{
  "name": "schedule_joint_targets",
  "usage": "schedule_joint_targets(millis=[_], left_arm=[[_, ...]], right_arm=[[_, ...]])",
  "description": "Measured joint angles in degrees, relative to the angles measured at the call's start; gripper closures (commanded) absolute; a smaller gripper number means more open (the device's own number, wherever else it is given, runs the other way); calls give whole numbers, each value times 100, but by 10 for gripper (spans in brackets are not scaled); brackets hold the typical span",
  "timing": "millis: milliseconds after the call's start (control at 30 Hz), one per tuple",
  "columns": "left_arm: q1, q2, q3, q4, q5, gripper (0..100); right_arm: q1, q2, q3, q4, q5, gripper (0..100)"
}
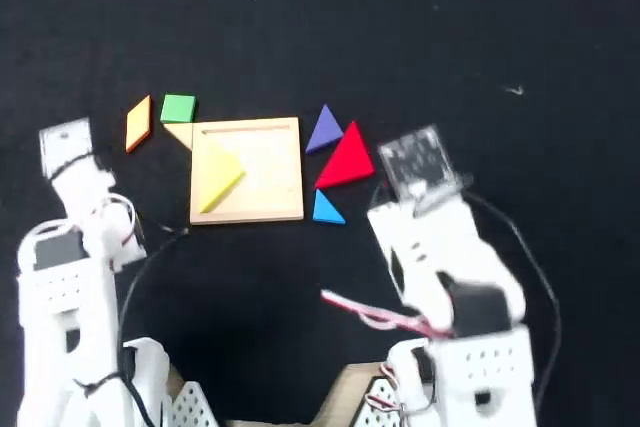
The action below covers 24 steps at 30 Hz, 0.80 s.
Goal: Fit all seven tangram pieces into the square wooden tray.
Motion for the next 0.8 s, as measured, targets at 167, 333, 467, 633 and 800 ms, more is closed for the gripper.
schedule_joint_targets(millis=[167,333,467,633,800], left_arm=[[-9,-413,1055,-1125,484,971],[-9,-756,1477,-1565,536,971],[-9,-879,1662,-1890,545,971],[-9,-879,1670,-1943,545,970],[246,-888,1670,-1943,545,970]], right_arm=[[-651,1916,-941,-97,0,987],[-1073,3701,-1705,-703,0,987],[-1064,5143,-2312,-1284,0,987],[-1064,6989,-3121,-1468,0,987],[-1064,8035,-3657,-1521,0,987]])
